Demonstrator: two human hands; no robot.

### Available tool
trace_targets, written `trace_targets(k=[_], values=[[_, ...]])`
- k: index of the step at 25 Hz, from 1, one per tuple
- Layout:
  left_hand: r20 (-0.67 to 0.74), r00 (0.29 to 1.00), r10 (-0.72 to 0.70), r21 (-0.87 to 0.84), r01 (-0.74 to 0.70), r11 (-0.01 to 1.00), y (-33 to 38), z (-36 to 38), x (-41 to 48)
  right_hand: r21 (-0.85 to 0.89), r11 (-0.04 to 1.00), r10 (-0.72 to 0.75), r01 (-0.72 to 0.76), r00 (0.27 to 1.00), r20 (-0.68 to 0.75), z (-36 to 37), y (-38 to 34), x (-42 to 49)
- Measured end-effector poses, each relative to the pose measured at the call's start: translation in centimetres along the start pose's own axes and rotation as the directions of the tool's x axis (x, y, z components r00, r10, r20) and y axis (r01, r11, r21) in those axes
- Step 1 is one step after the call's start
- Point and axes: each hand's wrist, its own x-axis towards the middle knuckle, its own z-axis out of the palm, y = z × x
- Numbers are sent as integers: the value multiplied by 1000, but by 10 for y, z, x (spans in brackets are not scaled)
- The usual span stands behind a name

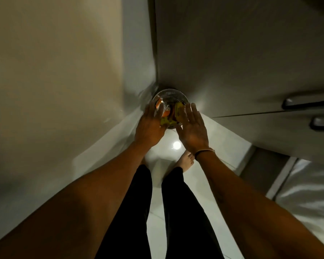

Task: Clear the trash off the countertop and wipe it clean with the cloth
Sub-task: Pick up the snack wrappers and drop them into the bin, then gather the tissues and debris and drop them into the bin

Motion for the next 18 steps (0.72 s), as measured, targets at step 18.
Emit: trace_targets(k=[18], values=[[-640,650,410,91,-466,880,210,-340,-19,7,952,-151,307,489,-859,-385,-108,-39]])
